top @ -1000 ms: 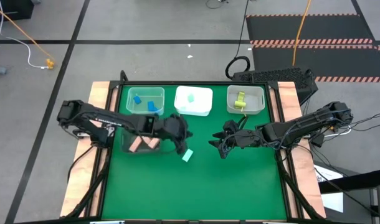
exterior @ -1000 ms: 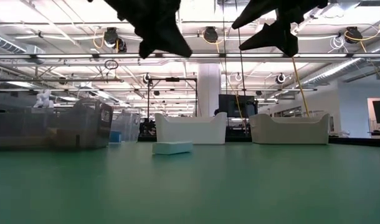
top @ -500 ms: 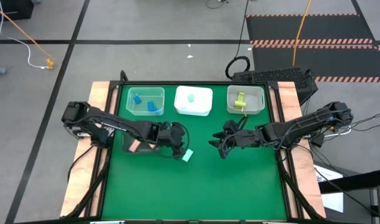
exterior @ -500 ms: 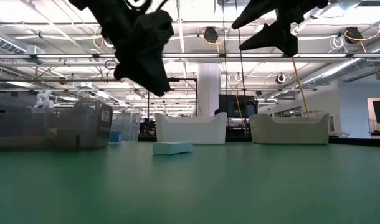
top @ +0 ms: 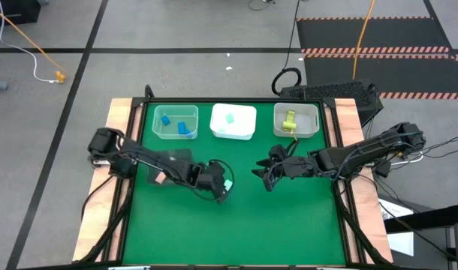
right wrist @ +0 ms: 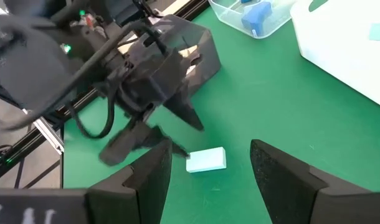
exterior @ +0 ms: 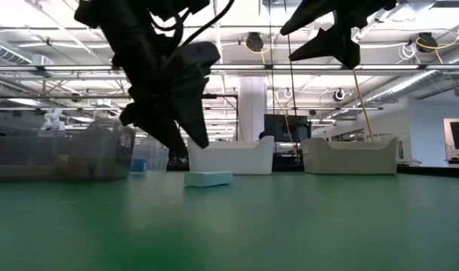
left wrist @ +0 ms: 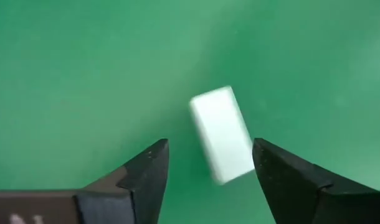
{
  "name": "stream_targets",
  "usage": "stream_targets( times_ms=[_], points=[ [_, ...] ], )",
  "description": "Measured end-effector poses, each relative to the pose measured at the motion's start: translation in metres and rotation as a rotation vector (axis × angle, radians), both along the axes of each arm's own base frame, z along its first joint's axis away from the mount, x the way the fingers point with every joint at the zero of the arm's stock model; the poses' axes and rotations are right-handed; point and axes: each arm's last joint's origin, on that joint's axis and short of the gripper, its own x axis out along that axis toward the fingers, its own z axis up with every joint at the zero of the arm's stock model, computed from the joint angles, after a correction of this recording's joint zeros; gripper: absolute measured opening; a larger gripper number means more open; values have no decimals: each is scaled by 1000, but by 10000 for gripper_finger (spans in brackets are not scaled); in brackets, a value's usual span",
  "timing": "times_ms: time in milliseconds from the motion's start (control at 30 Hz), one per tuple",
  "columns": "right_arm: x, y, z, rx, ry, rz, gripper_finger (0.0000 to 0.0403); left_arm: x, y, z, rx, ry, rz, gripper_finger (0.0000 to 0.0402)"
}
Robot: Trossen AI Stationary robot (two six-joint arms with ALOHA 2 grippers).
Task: Sort & place blocks by color
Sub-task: Put the light blue block into the white bin
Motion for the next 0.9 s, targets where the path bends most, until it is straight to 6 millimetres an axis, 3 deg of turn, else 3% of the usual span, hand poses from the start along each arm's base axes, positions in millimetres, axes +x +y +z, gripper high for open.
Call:
stream_targets(
  times_ms=[333,767,900],
  points=[
    [0,0,1,3,-11,0,208,5,-20,-18,115,-29,-13,263],
    [1,0,2,4,-17,0,208,15,-30,-50,136,-43,-1,251],
    [1,0,3,8,-32,0,208,14,-33,-54,211,-30,-23,225]
  ],
)
